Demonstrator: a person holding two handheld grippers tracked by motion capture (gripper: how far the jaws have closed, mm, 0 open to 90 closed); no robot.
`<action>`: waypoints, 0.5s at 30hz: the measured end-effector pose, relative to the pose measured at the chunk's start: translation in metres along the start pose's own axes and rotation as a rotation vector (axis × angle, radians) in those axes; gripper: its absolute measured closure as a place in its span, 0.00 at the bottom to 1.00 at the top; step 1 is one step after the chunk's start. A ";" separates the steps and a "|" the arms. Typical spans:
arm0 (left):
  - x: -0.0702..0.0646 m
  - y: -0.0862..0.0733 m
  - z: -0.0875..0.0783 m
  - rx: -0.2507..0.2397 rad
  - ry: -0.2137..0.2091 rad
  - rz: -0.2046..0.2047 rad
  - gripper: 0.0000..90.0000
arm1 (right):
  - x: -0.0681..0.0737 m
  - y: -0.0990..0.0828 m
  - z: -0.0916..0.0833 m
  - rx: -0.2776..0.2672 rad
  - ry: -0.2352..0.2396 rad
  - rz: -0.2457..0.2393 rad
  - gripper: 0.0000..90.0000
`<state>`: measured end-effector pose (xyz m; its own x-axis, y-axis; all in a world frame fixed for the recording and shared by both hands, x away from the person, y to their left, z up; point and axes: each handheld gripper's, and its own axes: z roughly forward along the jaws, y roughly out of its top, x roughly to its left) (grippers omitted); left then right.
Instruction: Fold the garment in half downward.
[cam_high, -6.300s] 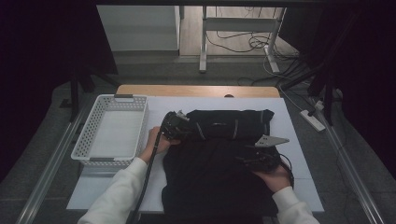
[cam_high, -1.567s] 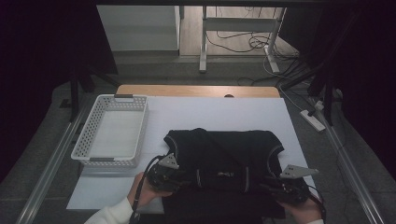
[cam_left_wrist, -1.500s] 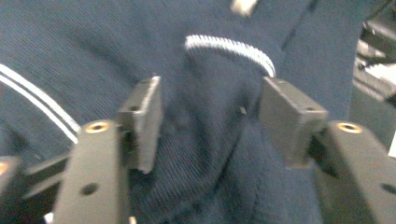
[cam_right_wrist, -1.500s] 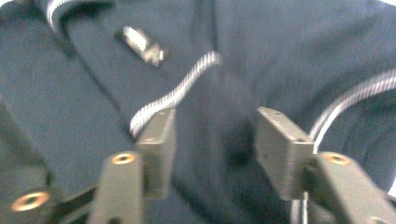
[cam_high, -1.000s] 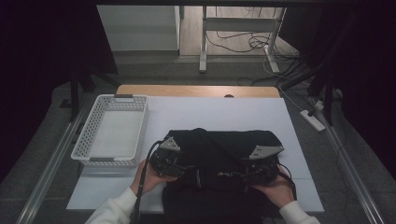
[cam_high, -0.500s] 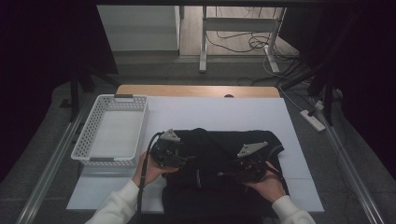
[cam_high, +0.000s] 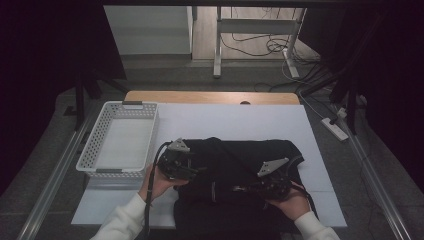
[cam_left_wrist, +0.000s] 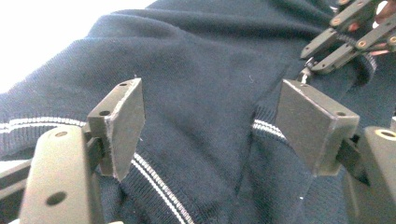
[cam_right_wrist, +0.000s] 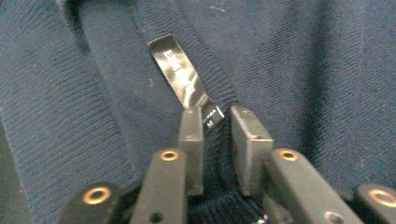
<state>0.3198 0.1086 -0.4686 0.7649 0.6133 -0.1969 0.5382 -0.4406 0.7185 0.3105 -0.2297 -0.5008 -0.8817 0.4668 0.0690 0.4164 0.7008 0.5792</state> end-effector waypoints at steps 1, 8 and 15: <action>0.000 0.000 0.000 0.000 0.000 0.000 0.28 | 0.002 -0.001 -0.001 -0.007 -0.006 -0.012 0.86; 0.001 -0.001 0.000 -0.002 -0.005 -0.004 0.27 | 0.015 -0.008 -0.012 -0.051 0.012 -0.024 0.88; 0.001 -0.001 -0.001 -0.012 -0.002 -0.004 0.27 | 0.036 -0.020 -0.021 -0.074 0.028 -0.032 0.88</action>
<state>0.3196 0.1108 -0.4687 0.7633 0.6139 -0.2013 0.5371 -0.4298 0.7258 0.2658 -0.2384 -0.4925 -0.9006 0.4287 0.0719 0.3713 0.6728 0.6399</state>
